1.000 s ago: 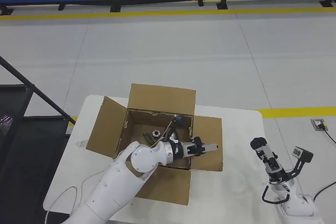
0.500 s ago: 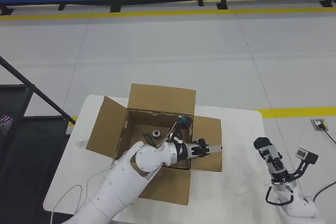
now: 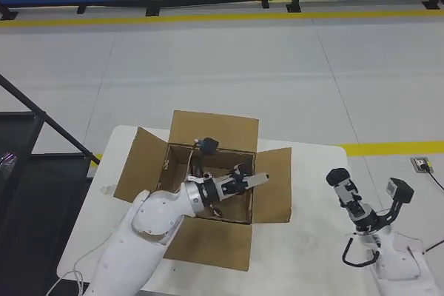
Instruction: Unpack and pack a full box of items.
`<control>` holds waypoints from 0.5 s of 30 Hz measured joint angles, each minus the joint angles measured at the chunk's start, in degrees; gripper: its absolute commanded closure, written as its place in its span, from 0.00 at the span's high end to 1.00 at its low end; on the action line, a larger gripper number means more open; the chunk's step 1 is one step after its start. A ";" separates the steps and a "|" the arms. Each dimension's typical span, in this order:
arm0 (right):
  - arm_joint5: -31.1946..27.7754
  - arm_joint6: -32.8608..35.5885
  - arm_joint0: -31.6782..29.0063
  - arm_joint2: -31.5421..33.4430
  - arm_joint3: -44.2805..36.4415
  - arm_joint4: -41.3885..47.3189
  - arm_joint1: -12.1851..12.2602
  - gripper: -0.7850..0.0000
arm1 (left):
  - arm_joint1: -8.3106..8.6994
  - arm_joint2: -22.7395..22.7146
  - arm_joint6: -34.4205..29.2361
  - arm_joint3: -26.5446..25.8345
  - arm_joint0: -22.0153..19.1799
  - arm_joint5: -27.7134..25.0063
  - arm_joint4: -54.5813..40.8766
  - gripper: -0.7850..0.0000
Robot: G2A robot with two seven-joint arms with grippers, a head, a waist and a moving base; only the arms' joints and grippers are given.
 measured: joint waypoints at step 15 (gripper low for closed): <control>20.56 17.85 17.20 -23.73 -11.85 -32.62 -2.27 1.00 | 4.66 -35.41 3.26 -16.45 24.01 -4.59 -4.36 1.00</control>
